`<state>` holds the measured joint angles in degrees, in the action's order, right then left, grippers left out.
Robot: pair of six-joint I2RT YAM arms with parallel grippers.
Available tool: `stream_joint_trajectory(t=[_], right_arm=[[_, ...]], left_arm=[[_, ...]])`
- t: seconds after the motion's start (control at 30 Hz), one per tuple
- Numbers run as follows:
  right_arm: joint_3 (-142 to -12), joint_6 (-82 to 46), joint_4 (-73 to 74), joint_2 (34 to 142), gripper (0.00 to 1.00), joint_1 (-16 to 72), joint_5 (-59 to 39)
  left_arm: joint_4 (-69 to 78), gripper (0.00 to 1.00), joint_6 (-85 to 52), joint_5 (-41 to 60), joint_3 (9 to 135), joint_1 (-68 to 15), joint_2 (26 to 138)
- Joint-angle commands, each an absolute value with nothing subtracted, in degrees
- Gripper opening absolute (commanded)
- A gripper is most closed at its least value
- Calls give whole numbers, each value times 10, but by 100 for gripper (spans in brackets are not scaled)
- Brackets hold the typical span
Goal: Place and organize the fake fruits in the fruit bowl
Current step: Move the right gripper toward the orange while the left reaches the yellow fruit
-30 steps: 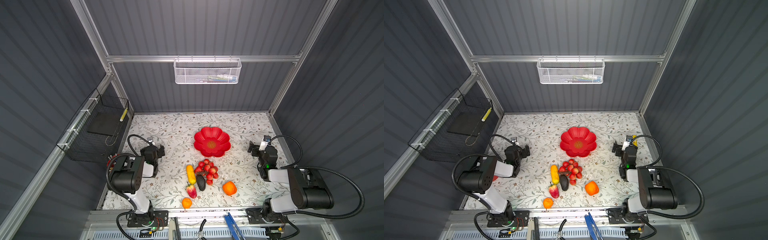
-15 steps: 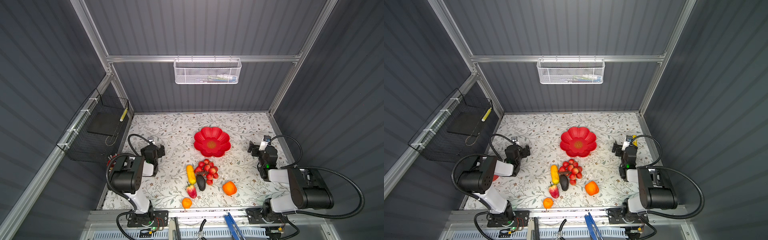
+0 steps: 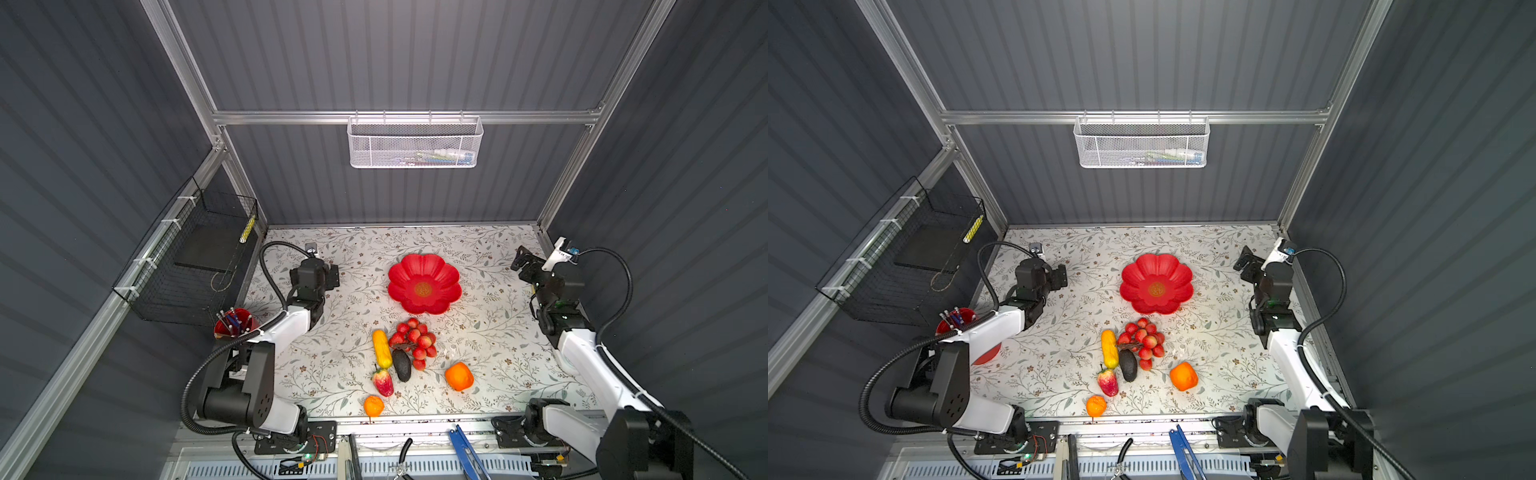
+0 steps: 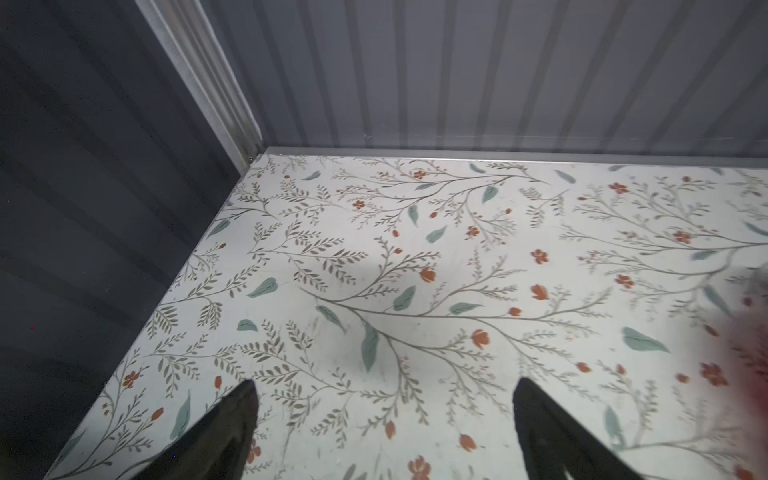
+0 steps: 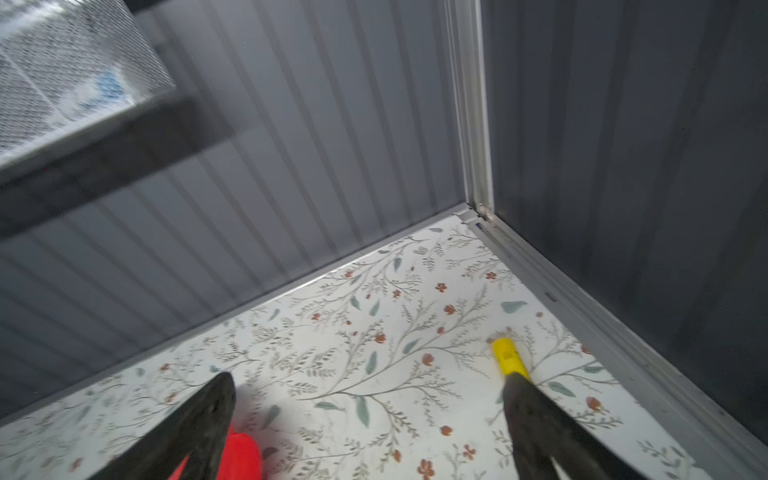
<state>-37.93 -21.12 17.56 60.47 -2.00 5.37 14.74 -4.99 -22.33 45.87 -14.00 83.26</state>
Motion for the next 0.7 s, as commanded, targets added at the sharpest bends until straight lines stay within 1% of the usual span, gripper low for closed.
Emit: stream_joint_trajectory(t=[0.0, 0.17, 0.2, 0.33, 0.4, 0.5, 0.57, 0.67], right_arm=[[-363, -256, 33, 588, 99, -21, -59], [-456, -245, -249, 581, 99, 47, -22], [-458, -245, -278, 576, 99, 64, -20], [-433, -289, -385, 549, 99, 187, 17], [-422, -323, -420, 546, 99, 237, 18], [-392, -380, -430, 536, 98, 315, 12], [-369, -413, -422, 525, 98, 372, 16], [-342, -441, -393, 522, 97, 430, 8]], left_arm=[[2, 95, -99, -235, 472, -160, 803], [-52, 93, -173, -164, 451, -166, 747], [-56, 93, -181, -156, 446, -168, 741], [-74, 93, -194, -136, 439, -171, 739], [-76, 93, -198, -115, 441, -171, 744], [-81, 93, -213, -90, 451, -179, 754], [-87, 93, -222, -85, 456, -194, 762], [-91, 93, -233, -89, 460, -225, 776]])
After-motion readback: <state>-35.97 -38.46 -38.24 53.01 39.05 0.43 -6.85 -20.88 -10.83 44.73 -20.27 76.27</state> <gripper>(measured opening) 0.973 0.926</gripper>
